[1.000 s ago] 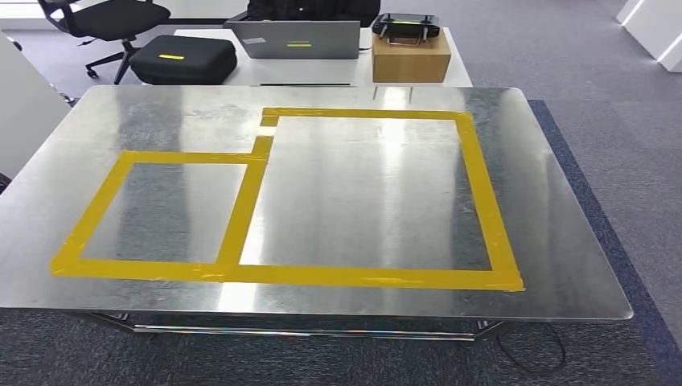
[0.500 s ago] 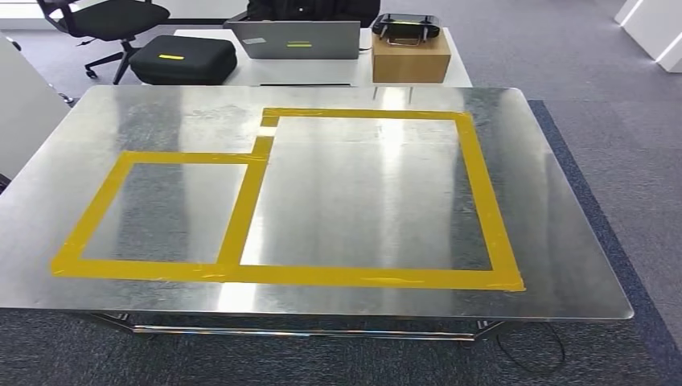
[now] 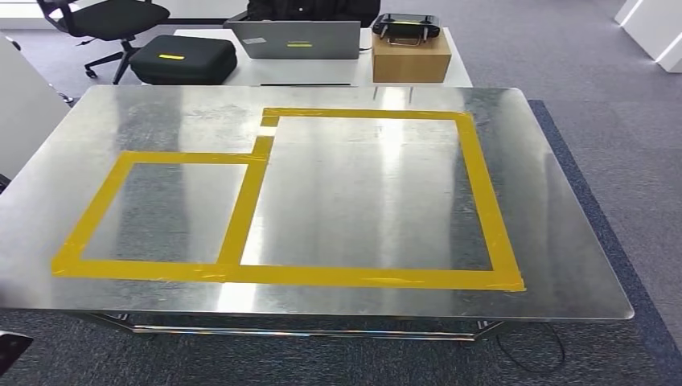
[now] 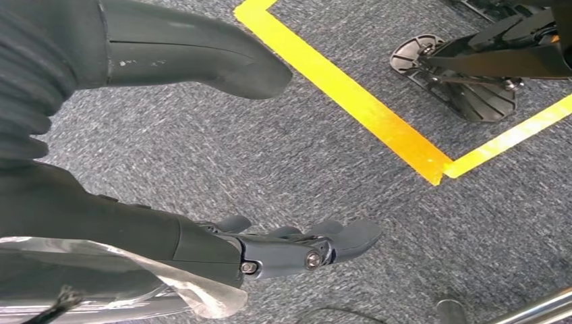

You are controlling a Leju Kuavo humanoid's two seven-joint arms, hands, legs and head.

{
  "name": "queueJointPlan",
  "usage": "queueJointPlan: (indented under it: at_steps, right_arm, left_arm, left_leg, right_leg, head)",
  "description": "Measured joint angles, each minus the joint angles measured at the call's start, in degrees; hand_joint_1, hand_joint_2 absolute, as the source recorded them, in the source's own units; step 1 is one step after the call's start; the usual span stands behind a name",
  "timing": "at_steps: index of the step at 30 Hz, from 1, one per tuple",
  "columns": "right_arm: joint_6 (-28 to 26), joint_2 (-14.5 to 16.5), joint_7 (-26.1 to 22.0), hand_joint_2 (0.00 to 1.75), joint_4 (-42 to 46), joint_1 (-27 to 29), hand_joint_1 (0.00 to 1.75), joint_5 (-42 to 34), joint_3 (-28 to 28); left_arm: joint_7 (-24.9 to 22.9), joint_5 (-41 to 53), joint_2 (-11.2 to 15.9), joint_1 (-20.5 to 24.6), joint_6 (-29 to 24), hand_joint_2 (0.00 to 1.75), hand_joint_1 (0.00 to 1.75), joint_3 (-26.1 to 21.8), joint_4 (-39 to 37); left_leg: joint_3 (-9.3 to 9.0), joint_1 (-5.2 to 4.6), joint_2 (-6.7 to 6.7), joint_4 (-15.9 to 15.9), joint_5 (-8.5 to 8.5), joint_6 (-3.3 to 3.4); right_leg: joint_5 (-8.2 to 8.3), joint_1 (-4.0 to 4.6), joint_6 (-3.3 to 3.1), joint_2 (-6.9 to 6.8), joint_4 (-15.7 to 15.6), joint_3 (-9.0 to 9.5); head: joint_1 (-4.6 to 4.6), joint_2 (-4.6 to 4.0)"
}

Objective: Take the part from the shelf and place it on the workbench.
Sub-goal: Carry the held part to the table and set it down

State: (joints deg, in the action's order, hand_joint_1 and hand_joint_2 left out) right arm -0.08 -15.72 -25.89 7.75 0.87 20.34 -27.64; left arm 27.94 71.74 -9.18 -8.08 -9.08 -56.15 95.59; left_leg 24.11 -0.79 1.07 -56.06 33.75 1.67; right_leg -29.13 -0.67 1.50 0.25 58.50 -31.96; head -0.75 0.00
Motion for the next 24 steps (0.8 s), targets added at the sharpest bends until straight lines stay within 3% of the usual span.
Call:
queueJointPlan:
  at_steps: [9,17,24]
  right_arm:
    - [0.9,-0.2,1.1,1.75,0.3,-1.4,0.0,1.1,-0.5]
    - [1.5,-0.2,1.6,1.75,0.5,-2.1,0.0,1.8,-0.9]
    - [2.2,-0.2,2.7,1.75,0.9,-3.4,0.0,2.7,-1.3]
  left_arm:
    - [-16.7,-1.6,10.0,-0.5,-6.6,1.75,1.75,21.3,-6.3]
    - [-21.8,-2.0,17.0,1.6,-7.7,1.75,1.75,35.6,-10.5]
    - [-25.4,-1.0,21.4,8.7,-7.7,1.75,1.75,47.1,-16.2]
  left_leg:
    - [-0.06,0.01,-0.01,0.0,-0.02,0.0]
    - [-0.05,0.01,0.0,0.0,-0.02,-0.01]
    - [-0.05,-0.01,0.0,-0.1,-0.03,0.0]
  right_leg:
    - [0.05,0.0,0.03,0.01,0.0,0.04]
    - [0.06,0.01,0.05,0.02,0.0,0.04]
    - [0.12,0.0,0.07,0.02,0.0,0.09]
  head:
    - [-0.02,0.0]
    - [-0.02,0.0]
    - [-0.01,0.0]
